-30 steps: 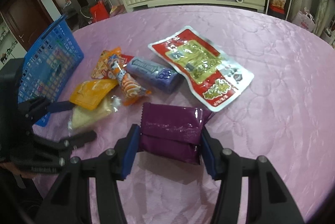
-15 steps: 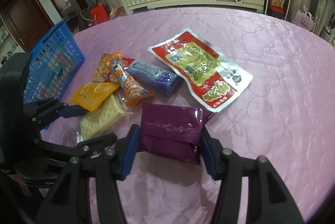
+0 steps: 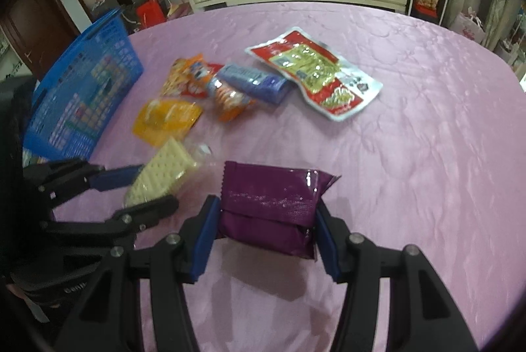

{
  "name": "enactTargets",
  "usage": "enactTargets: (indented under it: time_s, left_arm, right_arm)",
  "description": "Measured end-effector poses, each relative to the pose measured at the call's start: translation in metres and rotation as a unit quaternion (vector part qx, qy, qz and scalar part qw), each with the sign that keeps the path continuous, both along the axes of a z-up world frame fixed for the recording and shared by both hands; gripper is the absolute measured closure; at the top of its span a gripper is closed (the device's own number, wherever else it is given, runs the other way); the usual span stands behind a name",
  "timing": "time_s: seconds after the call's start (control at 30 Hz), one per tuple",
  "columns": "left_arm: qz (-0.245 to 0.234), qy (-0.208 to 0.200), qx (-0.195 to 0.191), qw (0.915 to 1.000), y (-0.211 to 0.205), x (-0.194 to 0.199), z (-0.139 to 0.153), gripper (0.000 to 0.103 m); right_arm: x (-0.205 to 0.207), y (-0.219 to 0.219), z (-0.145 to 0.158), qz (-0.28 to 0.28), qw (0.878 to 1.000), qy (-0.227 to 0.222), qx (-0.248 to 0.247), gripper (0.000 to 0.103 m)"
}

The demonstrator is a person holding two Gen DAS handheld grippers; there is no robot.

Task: Organize snacks
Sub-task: 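Grasp the plain cracker pack with the left gripper while the right gripper holds the purple bag, then carry the cracker pack and purple bag over the blue basket with both grippers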

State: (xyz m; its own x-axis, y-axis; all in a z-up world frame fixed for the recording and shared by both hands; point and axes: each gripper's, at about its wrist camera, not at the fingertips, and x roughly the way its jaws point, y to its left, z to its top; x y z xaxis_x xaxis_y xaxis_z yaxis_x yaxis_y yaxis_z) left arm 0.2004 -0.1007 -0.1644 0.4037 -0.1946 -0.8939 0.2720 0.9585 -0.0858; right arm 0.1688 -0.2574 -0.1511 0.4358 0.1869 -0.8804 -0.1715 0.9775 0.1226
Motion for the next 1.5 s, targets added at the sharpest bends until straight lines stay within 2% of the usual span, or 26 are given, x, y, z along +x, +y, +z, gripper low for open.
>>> enactTargets:
  time_s: [0.4, 0.63, 0.87, 1.03, 1.13, 1.5]
  left_arm:
    - [0.021, -0.073, -0.017, 0.997, 0.037, -0.05, 0.056, 0.06]
    - [0.04, -0.124, -0.015, 0.9913, 0.073, -0.072, 0.101, 0.06]
    - [0.07, -0.154, 0.002, 0.9856, 0.119, -0.077, 0.136, 0.06]
    - [0.093, -0.164, 0.011, 0.9821, 0.158, -0.074, 0.147, 0.06]
    - [0.106, -0.168, 0.003, 0.98, 0.182, -0.069, 0.15, 0.06]
    - [0.158, -0.15, 0.003, 0.9759, 0.253, -0.033, 0.144, 0.06]
  right_arm:
    - [-0.053, 0.038, 0.056, 0.027, 0.998, -0.051, -0.028, 0.043]
    - [-0.055, 0.071, 0.098, 0.053, 0.995, -0.088, -0.011, 0.043]
    - [-0.043, 0.118, 0.129, 0.092, 0.988, -0.121, 0.0, 0.043]
    - [-0.024, 0.159, 0.138, 0.132, 0.983, -0.13, -0.003, 0.043]
    - [-0.011, 0.185, 0.141, 0.159, 0.977, -0.139, -0.013, 0.043]
    - [0.043, 0.253, 0.134, 0.215, 0.965, -0.143, -0.046, 0.043]
